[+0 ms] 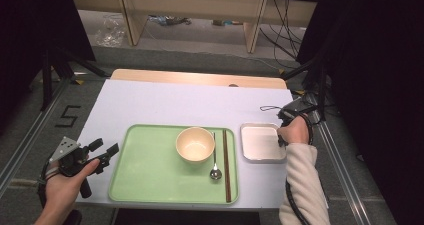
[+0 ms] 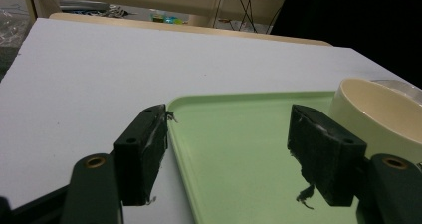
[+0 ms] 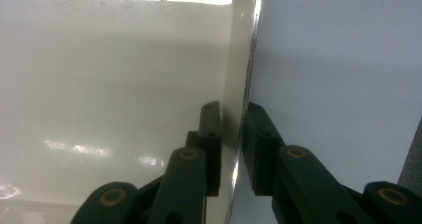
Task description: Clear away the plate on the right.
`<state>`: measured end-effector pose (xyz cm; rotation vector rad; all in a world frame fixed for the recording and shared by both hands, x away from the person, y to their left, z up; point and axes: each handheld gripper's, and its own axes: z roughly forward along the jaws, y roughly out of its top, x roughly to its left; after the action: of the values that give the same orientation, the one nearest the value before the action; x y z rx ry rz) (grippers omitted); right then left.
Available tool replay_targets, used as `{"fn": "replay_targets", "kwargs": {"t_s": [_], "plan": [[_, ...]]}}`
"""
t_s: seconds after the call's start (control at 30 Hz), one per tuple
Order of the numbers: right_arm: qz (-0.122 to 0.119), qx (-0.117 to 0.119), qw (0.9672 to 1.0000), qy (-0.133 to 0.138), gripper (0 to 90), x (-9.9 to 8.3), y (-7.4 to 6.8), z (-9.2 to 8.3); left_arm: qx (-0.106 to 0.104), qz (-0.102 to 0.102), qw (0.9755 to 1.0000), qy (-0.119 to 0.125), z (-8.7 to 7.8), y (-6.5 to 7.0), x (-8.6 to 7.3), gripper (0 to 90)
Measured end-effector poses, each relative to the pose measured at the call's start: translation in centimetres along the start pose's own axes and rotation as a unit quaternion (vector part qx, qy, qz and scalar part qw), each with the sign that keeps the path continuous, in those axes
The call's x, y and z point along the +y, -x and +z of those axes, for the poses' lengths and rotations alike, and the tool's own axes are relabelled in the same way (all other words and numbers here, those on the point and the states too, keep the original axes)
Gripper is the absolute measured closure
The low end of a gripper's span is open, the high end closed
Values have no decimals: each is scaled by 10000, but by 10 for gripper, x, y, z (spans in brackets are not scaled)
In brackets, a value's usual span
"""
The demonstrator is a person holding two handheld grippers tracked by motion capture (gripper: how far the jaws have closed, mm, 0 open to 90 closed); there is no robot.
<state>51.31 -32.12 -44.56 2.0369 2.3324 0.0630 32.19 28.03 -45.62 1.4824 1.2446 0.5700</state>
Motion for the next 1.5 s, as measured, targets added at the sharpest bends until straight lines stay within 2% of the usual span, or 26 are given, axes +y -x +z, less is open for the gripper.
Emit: {"fn": "replay_targets", "kwargs": {"t_s": [0.07, 0.1, 0.13, 0.17, 0.23, 0.27, 0.33, 0.4, 0.47, 0.53, 0.57, 0.63, 0.67, 0.77, 0.8, 0.83, 0.87, 0.9, 1.0, 1.03, 1.2, 1.3, 1.33, 1.37, 1.47, 1.5], "plan": [[282, 64, 9996, -15, 814, -1, -2, 0, 5, -7, 10000, -3, 0, 0, 0, 320], [60, 54, 10000, 54, 815, 0, 1, 1, 5, -9, 10000, -4, 0, 0, 0, 320], [411, 48, 9991, -81, 817, -1, -3, -1, 4, -7, 10000, -4, 0, 0, 0, 320], [437, 61, 9990, -94, 818, -1, -4, -1, 5, -6, 10000, -6, 0, 0, 0, 320], [117, 32, 9999, -13, 824, 0, 2, 0, 3, -3, 10000, -10, 0, 0, 0, 320], [165, 39, 9998, -46, 827, 0, 2, 0, 3, -2, 10000, -11, 0, 0, 0, 320], [533, 152, 9984, -67, 839, -1, -1, -1, 5, -1, 10000, -13, 0, 0, 0, 320], [241, 125, 9996, 71, 842, -1, 3, 0, 8, -3, 10000, -11, 0, 0, 0, 320], [527, 150, 9985, -83, 846, 0, -1, -4, 7, -3, 10000, -11, 0, 0, 0, 320], [410, 114, 9991, -83, 854, -1, -1, -9, 6, -4, 10000, -14, 0, 0, 0, 320], [596, 116, 9980, -189, 859, 0, -4, -14, 8, -6, 10000, -13, 0, 0, 0, 320], [263, 109, 9996, 58, 867, -2, 0, -17, 6, -5, 10000, -15, 0, 0, 0, 320], [646, 182, 9977, -6, 870, -1, -6, -22, 5, -3, 10000, -14, 0, 0, 0, 320], [387, 143, 9991, 82, 880, -2, -6, -30, 5, -8, 10000, -11, 0, 0, 0, 320], [759, 108, 9971, 20, 883, -3, -12, -33, 9, -10, 10000, -13, 0, 0, 0, 320], [509, 170, 9985, 94, 888, -3, -9, -36, 10, -5, 10000, -16, 0, 0, 0, 320], [807, 220, 9965, 8, 890, -3, -14, -40, 8, -6, 10000, -16, 0, 0, 0, 320], [820, 236, 9963, 138, 894, -4, -14, -41, 6, -2, 10000, -18, 0, 0, 0, 320], [682, 204, 9973, 196, 898, -5, -16, -49, 6, -3, 10000, -19, 0, 0, 0, 320], [388, 207, 9988, 224, 899, -4, -12, -49, 5, -4, 10000, -18, 0, 0, 0, 320], [479, 186, 9982, 304, 899, -5, -15, -49, 11, -12, 10000, -14, 0, 0, 0, 320], [823, 172, 9962, 234, 899, -5, -20, -52, 5, -8, 10000, -15, 0, 0, 0, 320], [667, 119, 9972, 305, 899, -5, -19, -53, 5, -8, 10000, -13, 0, 0, 0, 320], [775, 168, 9967, 188, 899, -4, -20, -55, 8, -12, 10000, -12, 0, 0, 0, 320], [792, 175, 9962, 305, 899, -5, -21, -57, -16, -34, 10000, 29, 0, 0, 0, 315], [503, 203, 9976, 441, 899, -5, -16, -56, -26, -22, 10000, 45, 0, 0, 0, 312]]}}
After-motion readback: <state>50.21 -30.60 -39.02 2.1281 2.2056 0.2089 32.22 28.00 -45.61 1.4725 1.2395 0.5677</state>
